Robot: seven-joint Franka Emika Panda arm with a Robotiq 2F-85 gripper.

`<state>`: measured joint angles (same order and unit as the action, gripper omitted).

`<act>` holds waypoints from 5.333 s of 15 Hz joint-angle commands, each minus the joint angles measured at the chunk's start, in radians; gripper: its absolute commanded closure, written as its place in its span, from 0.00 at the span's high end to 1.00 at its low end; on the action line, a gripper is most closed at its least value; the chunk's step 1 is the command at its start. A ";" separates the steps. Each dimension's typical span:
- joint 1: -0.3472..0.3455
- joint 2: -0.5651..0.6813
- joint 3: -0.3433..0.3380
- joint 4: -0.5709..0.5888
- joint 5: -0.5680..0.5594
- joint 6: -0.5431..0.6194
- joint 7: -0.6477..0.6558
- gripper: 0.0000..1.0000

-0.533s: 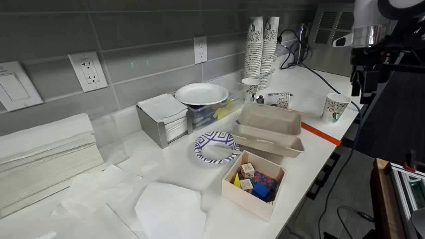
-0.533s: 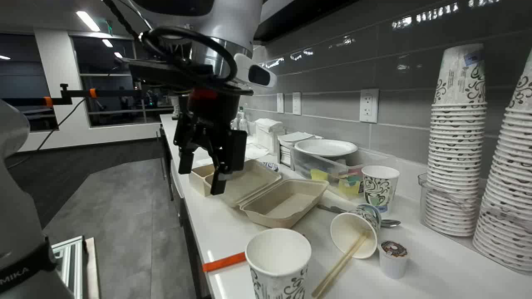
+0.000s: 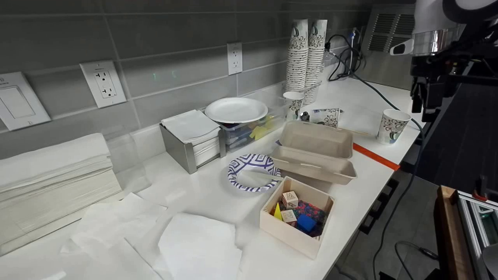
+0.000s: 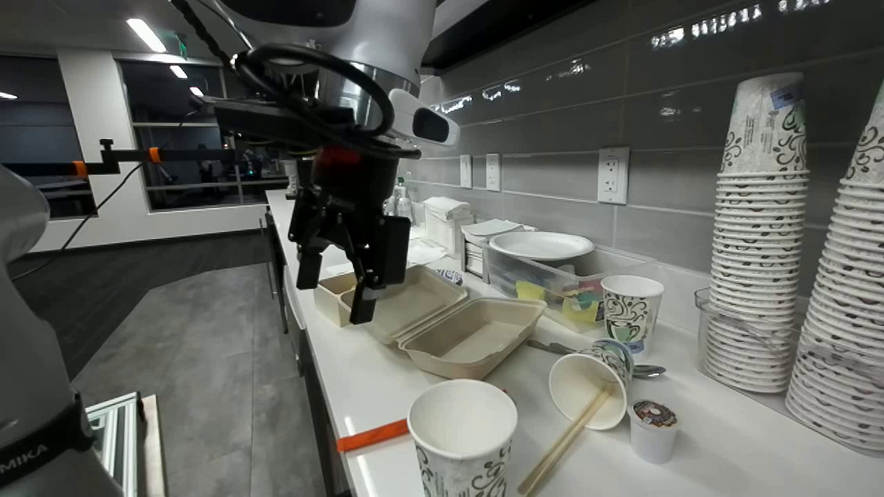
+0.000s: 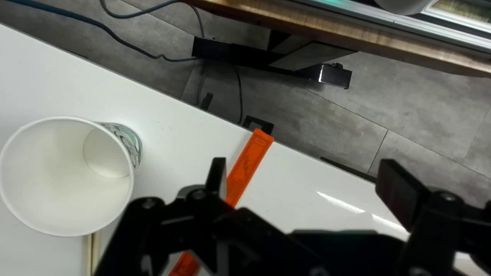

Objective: Remove one square block from the brown box

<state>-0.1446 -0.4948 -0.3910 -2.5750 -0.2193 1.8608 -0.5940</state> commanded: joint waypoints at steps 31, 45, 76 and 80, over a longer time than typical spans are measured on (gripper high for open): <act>0.169 0.074 0.770 0.004 0.330 0.494 1.574 1.00; 0.159 0.289 0.760 0.091 0.205 0.605 1.624 1.00; 0.385 0.670 0.507 0.201 -0.200 0.756 2.001 0.17; 0.406 0.602 0.518 0.195 -0.178 0.656 1.987 0.09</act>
<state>0.2297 0.1531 0.1288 -2.3774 -0.3900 2.5909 1.3681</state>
